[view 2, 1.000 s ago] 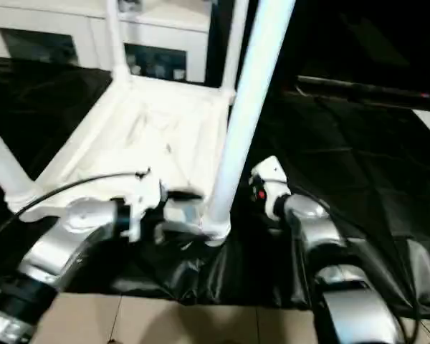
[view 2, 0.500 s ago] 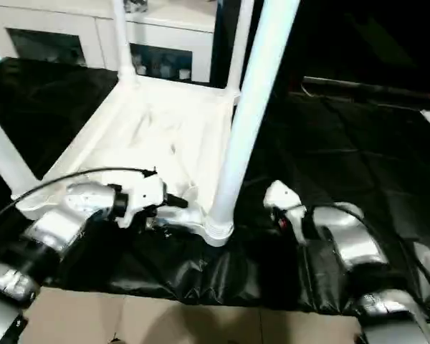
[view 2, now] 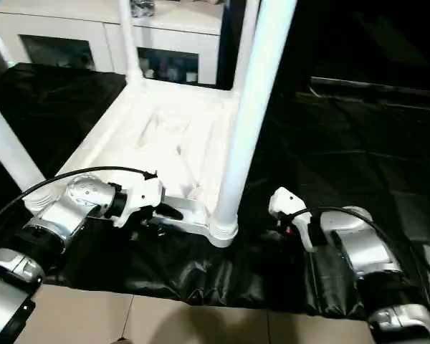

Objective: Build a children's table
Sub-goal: Rotate table base

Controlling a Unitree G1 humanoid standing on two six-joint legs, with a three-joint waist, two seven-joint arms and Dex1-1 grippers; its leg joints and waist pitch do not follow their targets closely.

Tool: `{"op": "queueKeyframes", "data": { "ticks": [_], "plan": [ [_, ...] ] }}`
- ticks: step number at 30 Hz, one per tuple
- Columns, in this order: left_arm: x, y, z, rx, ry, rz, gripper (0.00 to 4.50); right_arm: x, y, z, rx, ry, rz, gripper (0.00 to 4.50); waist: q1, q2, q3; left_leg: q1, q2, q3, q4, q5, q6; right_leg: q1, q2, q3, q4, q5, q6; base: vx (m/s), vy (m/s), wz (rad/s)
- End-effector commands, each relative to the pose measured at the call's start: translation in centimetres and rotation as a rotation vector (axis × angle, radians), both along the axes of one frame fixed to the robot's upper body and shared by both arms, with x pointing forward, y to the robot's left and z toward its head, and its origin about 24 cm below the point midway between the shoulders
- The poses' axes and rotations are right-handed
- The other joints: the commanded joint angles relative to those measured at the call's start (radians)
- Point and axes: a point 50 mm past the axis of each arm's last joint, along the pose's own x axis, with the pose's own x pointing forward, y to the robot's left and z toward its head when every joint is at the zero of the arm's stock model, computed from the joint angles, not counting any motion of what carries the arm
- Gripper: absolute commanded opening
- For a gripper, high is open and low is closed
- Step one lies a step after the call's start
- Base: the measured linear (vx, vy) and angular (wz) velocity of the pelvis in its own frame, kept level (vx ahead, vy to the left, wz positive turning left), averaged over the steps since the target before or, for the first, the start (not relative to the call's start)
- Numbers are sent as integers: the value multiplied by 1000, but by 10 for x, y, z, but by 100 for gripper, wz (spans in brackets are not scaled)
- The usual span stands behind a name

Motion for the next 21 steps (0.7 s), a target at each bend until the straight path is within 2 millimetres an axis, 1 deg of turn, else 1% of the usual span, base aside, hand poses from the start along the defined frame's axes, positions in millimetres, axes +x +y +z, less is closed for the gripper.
{"op": "queueKeyframes", "data": {
  "ticks": [1, 3, 4, 6, 7, 8, 9, 11, 14, 17, 19, 20, 21],
  "plan": [
    [2, -1, 4, 20, -16, -21, 139, 0, -2, 4, 0, -5, 4, 450, 2, 9, -74, 12, 10, 2, -66, -243, 29, 60, -65, 39, -81, -229, -214, 0, 0, 0],
    [5, 1, 4, 8, -9, -10, 115, 0, -1, 5, -7, -8, -1, 450, 2, 6, -74, 11, 8, 3, -66, -239, 31, 62, -65, 39, -82, -234, -212, 0, 0, 0],
    [5, 1, 4, 8, -9, -10, 99, 0, -1, 5, -7, -8, -1, 450, 3, 7, -74, 11, 8, 3, -65, -235, 32, 62, -64, 38, -82, -235, -210, 0, 0, 0],
    [6, 0, 5, -6, -1, -5, 98, -1, -1, 6, -13, -8, -2, 450, 4, 5, -73, 11, 8, 3, -65, -233, 32, 62, -66, 39, -83, -243, -204, 0, 0, 0],
    [6, 0, 5, -6, -1, -5, 90, -1, -1, 6, -13, -8, -2, 450, 4, 6, -73, 11, 9, 3, -66, -234, 31, 61, -67, 39, -83, -249, -203, 0, 0, 0],
    [6, 0, 5, -6, 1, -6, 76, 0, -1, 6, -15, -8, -2, 450, 5, 5, -73, 12, 10, 2, -66, -234, 31, 61, -68, 39, -83, -250, -204, 0, 0, 0],
    [6, 0, 5, -6, 2, -7, 61, 0, -1, 5, -16, -9, -3, 450, 5, 5, -73, 12, 10, 3, -66, -234, 31, 61, -68, 39, -83, -249, -206, 0, 0, 0],
    [7, 0, 5, -6, 4, -7, 48, 0, -1, 5, -18, -9, -3, 450, 5, 5, -73, 11, 10, 2, -66, -229, 31, 62, -68, 39, -83, -246, -206, 0, 0, 0],
    [7, 0, 4, -4, 9, -9, 16, 0, -1, 5, -22, -12, -2, 450, 4, 6, -73, 11, 11, 2, -67, -230, 32, 62, -68, 38, -83, -241, -209, 0, 0, 0],
    [6, 0, 1, 6, 22, -15, 4, -1, 0, 5, -26, -12, -1, 450, 3, 2, -74, 10, 10, 3, -67, -220, 36, 65, -68, 39, -83, -227, -210, 0, 0, 0],
    [6, 1, -1, 8, 30, -8, 4, 0, 1, 6, -25, -16, 0, 450, 2, 2, -75, 9, 10, 3, -66, -206, 41, 67, -69, 39, -79, -201, -218, 0, 0, 0],
    [6, 1, -1, 4, 35, -2, 4, 0, 1, 6, -23, -19, 1, 450, 2, 0, -75, 9, 10, 3, -65, -204, 43, 66, -69, 39, -78, -196, -220, 0, 0, 0],
    [5, 1, -2, -5, 43, 7, 4, 0, 2, 6, -18, -23, 1, 450, 2, 0, -75, 8, 10, 3, -65, -202, 44, 66, -69, 39, -78, -197, -220, 0, 0, 0]
  ]
}}
